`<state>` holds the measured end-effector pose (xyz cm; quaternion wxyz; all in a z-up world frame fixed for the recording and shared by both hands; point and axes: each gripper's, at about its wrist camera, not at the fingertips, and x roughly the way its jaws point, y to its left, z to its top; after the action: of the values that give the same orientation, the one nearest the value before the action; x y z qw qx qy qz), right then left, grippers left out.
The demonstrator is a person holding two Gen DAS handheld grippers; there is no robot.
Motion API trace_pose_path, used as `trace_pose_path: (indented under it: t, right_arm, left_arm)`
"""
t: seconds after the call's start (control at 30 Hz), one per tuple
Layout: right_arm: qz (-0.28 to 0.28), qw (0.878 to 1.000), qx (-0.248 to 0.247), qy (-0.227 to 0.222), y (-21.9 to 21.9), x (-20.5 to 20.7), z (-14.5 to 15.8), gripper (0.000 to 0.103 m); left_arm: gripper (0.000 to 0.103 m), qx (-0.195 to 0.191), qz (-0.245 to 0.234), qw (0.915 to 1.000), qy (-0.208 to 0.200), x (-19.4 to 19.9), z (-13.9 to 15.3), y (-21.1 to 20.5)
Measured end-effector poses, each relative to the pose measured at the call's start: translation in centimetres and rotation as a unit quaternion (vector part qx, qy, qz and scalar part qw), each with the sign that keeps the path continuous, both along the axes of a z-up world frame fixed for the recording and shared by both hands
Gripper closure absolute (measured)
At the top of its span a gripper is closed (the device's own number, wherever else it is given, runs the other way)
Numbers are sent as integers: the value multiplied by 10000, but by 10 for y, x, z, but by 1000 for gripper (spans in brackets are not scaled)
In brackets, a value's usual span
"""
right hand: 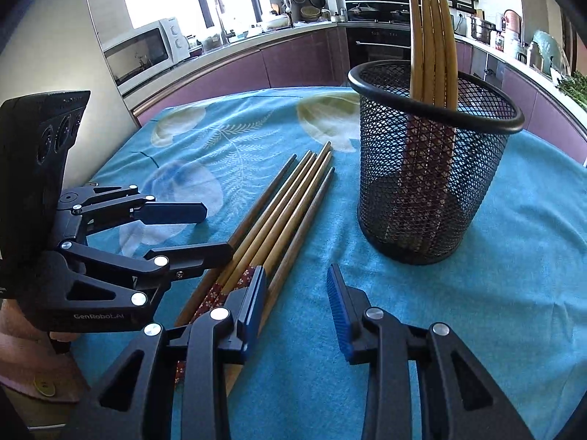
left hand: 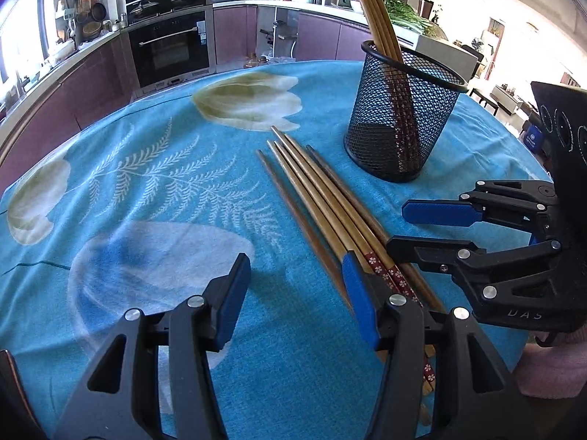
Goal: Organize utensils
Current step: 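Close the left tool on a chopstick while the right tool grasps another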
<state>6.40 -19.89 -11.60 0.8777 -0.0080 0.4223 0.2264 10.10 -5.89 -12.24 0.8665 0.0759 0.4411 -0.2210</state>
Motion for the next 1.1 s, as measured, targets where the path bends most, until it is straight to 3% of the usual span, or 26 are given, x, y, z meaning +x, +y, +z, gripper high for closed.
trace_pose_path:
  t: [0.4,0.53,0.77,0.87,1.1]
  right_arm:
    - [-42,9997,-238,-24,11,5,-2,72]
    - [-78,9994,-321,-61,17,9,-4,74]
    - [-167,9993,-316,-61,19,18,-4,81]
    - [-197,9998,-64,26,12,19,-5,91]
    - [-325,9994,107,43,5,16,-3,96]
  left_arm:
    - [53,54,8,9999,95,3,-1,-1]
    - [65,37,29,9999,108,8,-2,-3]
    - [73,22,111,9999,119,16,-3,-5]
    - [88,-177,155,9995,210,17,-3,-3]
    - [94,-358,313,9987,188,12,-2,1]
